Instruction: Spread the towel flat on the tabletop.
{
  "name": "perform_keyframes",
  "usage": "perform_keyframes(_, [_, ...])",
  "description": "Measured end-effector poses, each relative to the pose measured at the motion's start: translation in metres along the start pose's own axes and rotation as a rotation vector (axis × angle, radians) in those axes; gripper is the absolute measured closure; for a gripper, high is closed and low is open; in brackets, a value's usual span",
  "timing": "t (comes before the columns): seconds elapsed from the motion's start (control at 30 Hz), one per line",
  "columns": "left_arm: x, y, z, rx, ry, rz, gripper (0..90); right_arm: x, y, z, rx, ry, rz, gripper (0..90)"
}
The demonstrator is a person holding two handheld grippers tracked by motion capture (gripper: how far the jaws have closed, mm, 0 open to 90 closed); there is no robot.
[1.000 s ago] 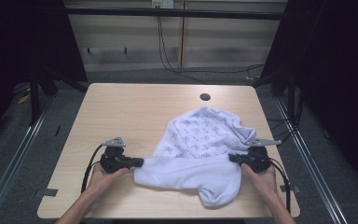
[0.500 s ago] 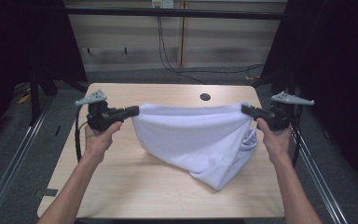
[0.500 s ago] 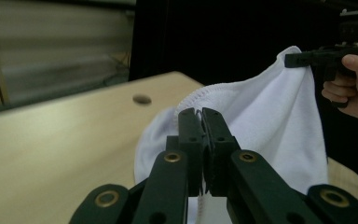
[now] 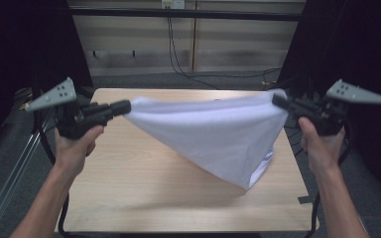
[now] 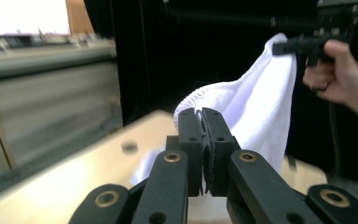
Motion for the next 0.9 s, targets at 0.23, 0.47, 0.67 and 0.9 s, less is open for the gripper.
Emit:
perform_keyframes(0.23, [0.1, -0.044, -0.014, 0.127, 0.086, -0.115, 87.7, 0.106, 0.035, -0.045, -0.1, 0.089, 0.082, 88.1])
perform_keyframes(0.47, [0.131, -0.1, -0.059, 0.213, 0.115, -0.107, 86.5, 0.158, 0.094, -0.098, -0.171, 0.145, 0.095, 82.9])
perform_keyframes(0.67, [0.154, -0.094, -0.074, 0.241, 0.082, -0.219, 77.5, 0.182, 0.107, -0.122, -0.142, 0.222, 0.158, 70.4])
perform_keyframes(0.9, [0.177, -0.063, -0.056, 0.2, 0.141, -0.258, 71.4, 0.2, 0.087, -0.091, -0.141, 0.286, 0.16, 67.7])
Point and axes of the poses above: each handheld gripper's, and its own axes: z roughly forward along the jaws, x roughly out of its underside, y roughly to its left, the point moved 7 cm from there along z, roughly forward along the jaws, and after that the axes turned 4 degrees about z, right-handed, at the moved point
